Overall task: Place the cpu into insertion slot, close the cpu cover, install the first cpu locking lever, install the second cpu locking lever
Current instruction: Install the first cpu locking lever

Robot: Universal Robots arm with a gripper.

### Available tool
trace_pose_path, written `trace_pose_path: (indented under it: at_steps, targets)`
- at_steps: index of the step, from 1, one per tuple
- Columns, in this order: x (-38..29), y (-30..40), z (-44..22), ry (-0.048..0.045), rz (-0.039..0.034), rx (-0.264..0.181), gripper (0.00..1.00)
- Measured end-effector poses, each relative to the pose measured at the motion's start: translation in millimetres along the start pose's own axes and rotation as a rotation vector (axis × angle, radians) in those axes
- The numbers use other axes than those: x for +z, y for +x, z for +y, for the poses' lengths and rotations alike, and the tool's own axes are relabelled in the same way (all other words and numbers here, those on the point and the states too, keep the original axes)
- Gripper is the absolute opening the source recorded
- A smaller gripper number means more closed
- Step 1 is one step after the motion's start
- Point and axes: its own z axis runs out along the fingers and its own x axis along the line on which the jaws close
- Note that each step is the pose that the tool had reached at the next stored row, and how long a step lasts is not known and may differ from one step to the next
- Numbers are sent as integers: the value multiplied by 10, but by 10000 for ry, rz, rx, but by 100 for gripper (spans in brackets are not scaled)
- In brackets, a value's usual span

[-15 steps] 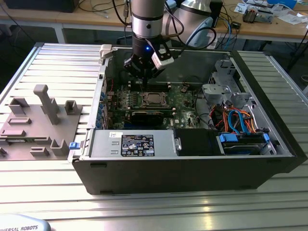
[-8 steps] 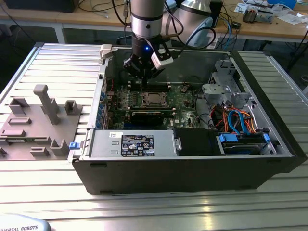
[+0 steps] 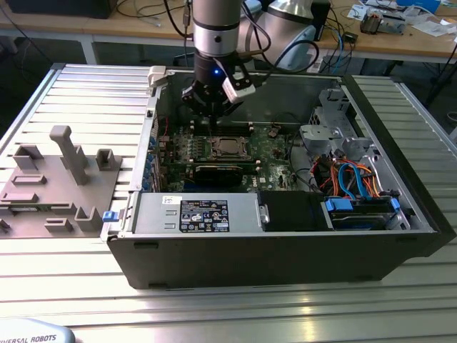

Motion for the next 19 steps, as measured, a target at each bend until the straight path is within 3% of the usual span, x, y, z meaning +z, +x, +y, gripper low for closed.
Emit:
trace_pose_path:
  at_steps: [19]
  targets:
    - [1, 69, 2, -35, -2, 0, 11]
